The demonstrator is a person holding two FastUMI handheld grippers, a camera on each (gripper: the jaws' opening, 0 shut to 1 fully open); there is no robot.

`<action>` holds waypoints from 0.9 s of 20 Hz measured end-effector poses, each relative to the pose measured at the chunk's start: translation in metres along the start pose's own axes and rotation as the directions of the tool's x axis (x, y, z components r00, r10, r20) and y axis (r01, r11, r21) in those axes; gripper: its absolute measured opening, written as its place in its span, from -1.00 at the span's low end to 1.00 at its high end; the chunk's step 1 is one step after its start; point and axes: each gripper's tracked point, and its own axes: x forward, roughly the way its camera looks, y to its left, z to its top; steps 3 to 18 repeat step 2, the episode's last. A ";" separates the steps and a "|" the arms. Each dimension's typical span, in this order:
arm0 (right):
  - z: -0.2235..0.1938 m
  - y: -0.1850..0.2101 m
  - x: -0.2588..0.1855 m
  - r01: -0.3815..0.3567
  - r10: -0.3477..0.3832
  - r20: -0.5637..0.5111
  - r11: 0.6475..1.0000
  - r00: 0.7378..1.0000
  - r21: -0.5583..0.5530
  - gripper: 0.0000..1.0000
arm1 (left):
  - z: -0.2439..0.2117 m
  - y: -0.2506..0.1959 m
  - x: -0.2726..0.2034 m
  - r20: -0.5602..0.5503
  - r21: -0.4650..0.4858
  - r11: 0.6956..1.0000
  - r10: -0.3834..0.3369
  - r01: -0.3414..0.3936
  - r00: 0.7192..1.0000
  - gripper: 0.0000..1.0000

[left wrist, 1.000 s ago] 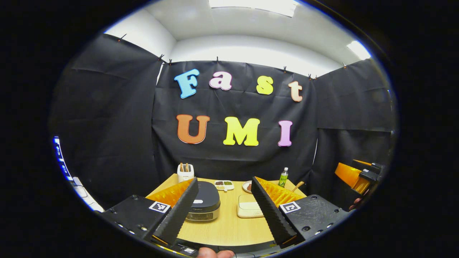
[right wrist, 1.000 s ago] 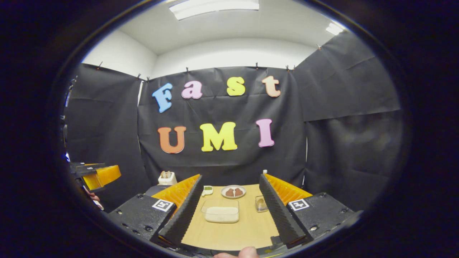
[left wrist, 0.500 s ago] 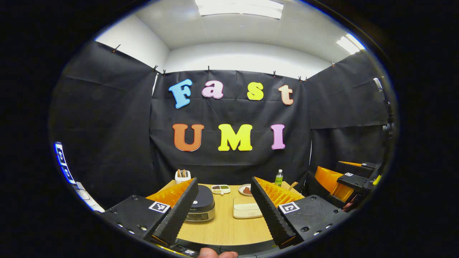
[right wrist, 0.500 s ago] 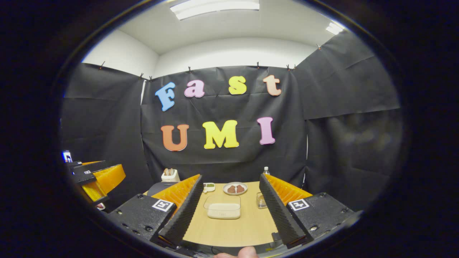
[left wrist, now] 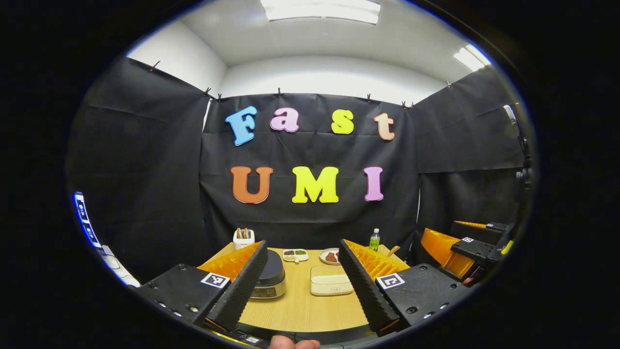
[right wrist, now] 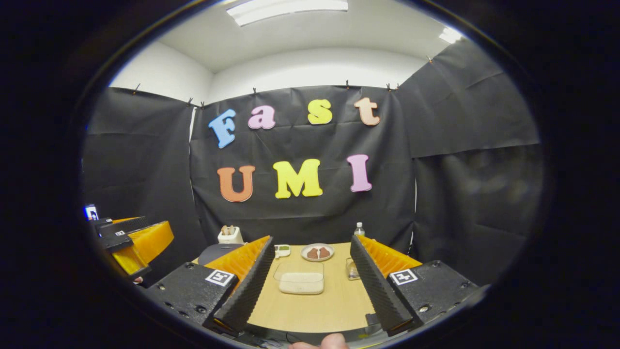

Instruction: Close the left gripper, press the button to open the rice cooker; take a wooden spoon from the chopstick holder with the right hand, scoop a spoonful of rice and pour it into the rice cooker, then put the wooden spoon back into the chopstick holder.

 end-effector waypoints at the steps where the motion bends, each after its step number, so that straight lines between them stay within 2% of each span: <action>1: 0.000 -0.001 0.001 -0.001 0.001 -0.001 1.000 1.000 0.002 1.00 | 0.000 -0.002 0.001 -0.002 -0.002 1.000 0.000 0.000 1.000 0.90; 18: 0.000 -0.003 0.001 -0.003 0.003 -0.002 1.000 1.000 0.003 0.97 | -0.001 -0.004 0.002 -0.006 -0.003 1.000 0.000 0.000 1.000 0.89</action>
